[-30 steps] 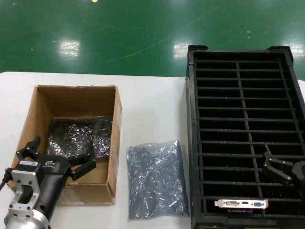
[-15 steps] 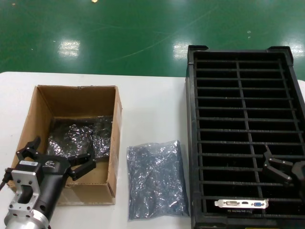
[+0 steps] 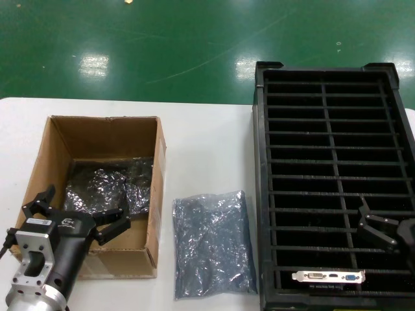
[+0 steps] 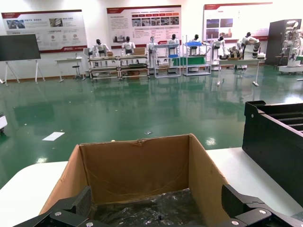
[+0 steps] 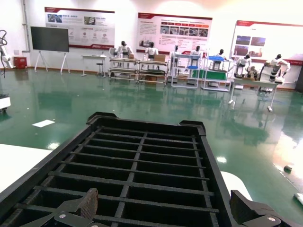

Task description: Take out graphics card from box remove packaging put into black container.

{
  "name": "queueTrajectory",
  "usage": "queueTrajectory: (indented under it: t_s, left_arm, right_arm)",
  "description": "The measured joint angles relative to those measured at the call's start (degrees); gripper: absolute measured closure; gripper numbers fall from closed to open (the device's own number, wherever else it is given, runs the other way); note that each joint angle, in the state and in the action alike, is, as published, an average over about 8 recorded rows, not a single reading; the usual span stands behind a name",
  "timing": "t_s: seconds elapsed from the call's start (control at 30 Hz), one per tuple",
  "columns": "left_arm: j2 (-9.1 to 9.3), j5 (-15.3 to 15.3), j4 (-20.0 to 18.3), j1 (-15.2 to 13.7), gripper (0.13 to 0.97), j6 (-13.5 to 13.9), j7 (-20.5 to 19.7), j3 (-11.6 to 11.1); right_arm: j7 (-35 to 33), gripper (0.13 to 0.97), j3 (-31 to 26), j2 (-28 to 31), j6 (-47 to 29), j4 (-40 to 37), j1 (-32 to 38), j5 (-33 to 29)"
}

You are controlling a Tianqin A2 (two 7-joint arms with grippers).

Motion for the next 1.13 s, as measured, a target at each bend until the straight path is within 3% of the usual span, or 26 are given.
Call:
queueTrajectory:
  t_s: [1.13]
  left_arm:
    - [0.00, 0.0, 0.0, 0.0, 0.132, 0.0, 0.0, 0.0]
  right_arm:
    - [0.0, 0.129, 0.0, 0.0, 0.0, 0.0, 0.0, 0.0]
